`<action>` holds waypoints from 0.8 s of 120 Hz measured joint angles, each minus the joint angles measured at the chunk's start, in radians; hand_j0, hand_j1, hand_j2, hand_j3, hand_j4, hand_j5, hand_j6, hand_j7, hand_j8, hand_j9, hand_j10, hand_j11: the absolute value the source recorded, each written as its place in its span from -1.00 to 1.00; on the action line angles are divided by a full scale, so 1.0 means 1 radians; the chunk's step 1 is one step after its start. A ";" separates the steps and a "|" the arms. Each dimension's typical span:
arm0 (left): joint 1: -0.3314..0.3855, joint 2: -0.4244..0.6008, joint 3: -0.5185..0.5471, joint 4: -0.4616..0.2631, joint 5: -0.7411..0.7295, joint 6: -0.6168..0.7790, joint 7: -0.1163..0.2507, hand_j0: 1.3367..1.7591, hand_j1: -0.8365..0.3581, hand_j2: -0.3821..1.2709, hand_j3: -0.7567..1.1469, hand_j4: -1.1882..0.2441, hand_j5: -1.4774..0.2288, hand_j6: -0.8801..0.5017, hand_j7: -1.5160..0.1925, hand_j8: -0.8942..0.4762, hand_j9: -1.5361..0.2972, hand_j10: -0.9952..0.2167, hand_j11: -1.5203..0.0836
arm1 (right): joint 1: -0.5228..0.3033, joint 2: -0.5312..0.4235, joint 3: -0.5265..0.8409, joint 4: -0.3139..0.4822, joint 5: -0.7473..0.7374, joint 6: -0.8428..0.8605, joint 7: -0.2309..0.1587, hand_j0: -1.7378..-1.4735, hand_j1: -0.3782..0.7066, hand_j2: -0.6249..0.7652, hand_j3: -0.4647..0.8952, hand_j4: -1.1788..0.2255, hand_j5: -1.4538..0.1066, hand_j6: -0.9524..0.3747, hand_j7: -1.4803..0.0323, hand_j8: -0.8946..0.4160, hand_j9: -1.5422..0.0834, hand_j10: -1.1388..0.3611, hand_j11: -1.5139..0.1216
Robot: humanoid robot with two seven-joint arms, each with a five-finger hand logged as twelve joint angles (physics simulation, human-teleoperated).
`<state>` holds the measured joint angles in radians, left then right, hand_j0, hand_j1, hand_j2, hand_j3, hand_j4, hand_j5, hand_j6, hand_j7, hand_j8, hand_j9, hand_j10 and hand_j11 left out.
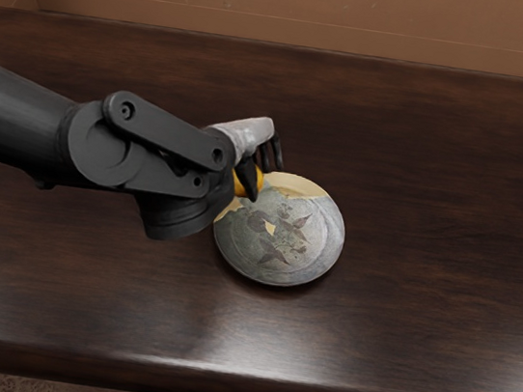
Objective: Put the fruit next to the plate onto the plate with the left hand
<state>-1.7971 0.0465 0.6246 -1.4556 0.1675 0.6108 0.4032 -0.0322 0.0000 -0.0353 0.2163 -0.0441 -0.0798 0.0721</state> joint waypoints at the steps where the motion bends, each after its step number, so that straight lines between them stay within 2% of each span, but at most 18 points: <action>1: -0.001 -0.001 0.000 0.000 0.000 0.000 0.000 0.52 -0.11 -0.12 -0.20 -0.21 -0.24 -0.63 -0.20 -0.41 -0.23 -0.27 -0.13 | 0.000 0.000 0.000 0.000 0.000 0.000 0.000 -0.40 -0.90 -0.11 -0.32 0.65 0.83 0.41 0.92 0.34 0.87 0.49 0.82; 32: -0.013 -0.042 -0.005 -0.019 -0.014 0.000 -0.001 0.52 -0.15 -0.06 -0.20 -0.22 -0.24 -0.63 -0.19 -0.39 -0.23 -0.28 -0.13 | 0.000 0.000 0.000 0.000 0.000 0.000 0.000 -0.40 -0.90 -0.11 -0.32 0.65 0.83 0.41 0.92 0.34 0.87 0.49 0.82; 80: -0.005 -0.044 -0.023 -0.031 -0.016 0.000 -0.008 0.52 -0.11 -0.10 -0.20 -0.21 -0.24 -0.63 -0.19 -0.41 -0.23 -0.29 -0.13 | 0.000 0.000 0.000 0.000 0.000 0.000 0.000 -0.40 -0.90 -0.11 -0.32 0.65 0.83 0.41 0.92 0.34 0.87 0.49 0.82; 96: -0.002 -0.045 -0.023 -0.030 -0.013 0.000 -0.009 0.52 -0.05 -0.20 -0.20 -0.13 -0.15 -0.55 -0.10 -0.39 -0.14 -0.24 -0.03 | 0.000 0.000 0.000 0.000 0.000 0.000 0.000 -0.40 -0.90 -0.11 -0.32 0.65 0.83 0.41 0.92 0.34 0.87 0.49 0.82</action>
<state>-1.7987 0.0015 0.6014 -1.4856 0.1546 0.6109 0.3938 -0.0322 0.0000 -0.0353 0.2163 -0.0441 -0.0798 0.0721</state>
